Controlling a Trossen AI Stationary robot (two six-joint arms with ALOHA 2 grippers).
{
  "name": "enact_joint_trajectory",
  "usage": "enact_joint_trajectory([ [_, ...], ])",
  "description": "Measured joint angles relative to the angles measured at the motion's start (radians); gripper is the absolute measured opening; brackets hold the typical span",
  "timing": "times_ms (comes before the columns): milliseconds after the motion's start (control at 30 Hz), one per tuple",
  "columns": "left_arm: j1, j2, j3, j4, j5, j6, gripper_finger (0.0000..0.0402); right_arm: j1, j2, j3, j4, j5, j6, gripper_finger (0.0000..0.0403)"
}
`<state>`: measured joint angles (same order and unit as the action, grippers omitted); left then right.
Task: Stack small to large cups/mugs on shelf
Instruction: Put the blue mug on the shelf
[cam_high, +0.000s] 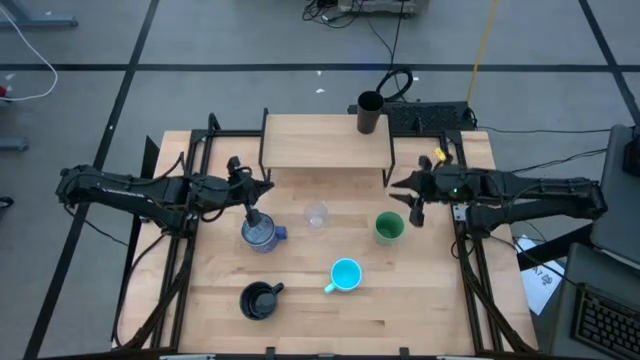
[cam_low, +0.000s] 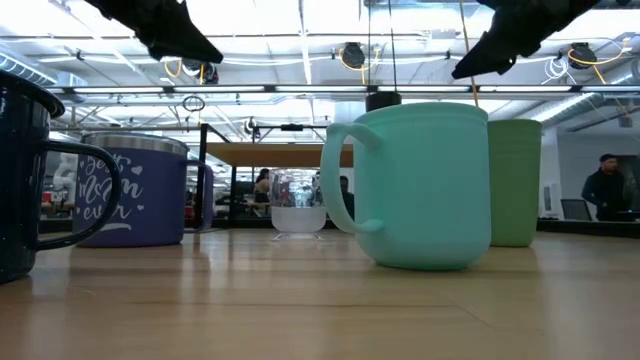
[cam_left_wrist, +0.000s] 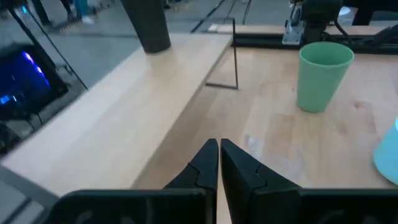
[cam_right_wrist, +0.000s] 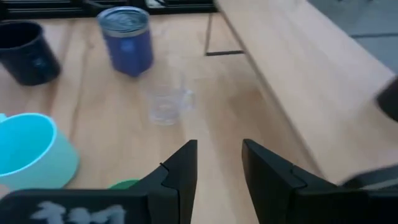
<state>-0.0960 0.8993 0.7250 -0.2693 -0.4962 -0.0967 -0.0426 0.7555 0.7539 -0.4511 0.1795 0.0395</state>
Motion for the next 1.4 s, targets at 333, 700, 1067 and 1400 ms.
enact_joint_trajectory([
  [333, -0.091, 0.006, 0.061, -0.190, 0.026, -0.165, 0.0021, 0.104, 0.000, -0.077, 0.139, 0.002, 0.018, 0.0116],
  [700, -0.211, 0.110, 0.275, -0.452, 0.026, -0.272, 0.0021, 0.209, 0.011, -0.080, 0.159, 0.059, 0.083, 0.0116],
  [1067, -0.340, 0.296, 0.381, -0.604, 0.037, -0.396, 0.0021, 0.326, 0.045, -0.198, 0.382, 0.072, 0.154, 0.0116],
  [1400, -0.417, 0.400, 0.386, -0.616, 0.061, -0.490, 0.0021, 0.434, 0.064, -0.207, 0.400, 0.217, 0.202, 0.0116],
])
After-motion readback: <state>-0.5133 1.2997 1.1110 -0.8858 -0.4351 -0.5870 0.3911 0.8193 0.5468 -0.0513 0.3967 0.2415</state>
